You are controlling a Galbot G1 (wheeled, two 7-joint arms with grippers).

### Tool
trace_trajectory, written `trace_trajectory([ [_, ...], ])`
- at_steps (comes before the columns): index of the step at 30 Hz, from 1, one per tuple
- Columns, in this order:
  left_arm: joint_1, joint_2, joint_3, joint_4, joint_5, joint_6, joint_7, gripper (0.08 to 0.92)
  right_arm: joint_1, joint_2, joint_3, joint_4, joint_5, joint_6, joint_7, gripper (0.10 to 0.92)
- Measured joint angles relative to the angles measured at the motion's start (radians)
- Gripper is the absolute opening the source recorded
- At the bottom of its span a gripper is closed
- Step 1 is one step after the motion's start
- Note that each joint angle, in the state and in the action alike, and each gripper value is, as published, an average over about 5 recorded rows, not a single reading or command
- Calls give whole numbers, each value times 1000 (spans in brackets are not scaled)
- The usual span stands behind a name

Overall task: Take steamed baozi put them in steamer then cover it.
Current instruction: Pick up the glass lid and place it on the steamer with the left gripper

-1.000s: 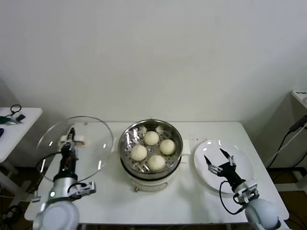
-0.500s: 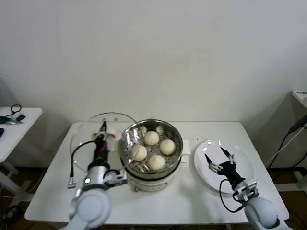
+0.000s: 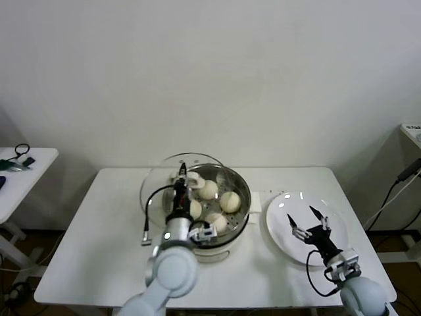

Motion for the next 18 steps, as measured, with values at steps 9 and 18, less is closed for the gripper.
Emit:
trace_trajectory([
  [9, -16, -108, 39, 84, 38, 0, 9, 152, -11, 12, 23, -5, -2, 0, -2, 823],
  [18, -28, -164, 45, 150, 61, -1, 7, 152, -14, 15, 32, -11, -3, 4, -4, 823],
])
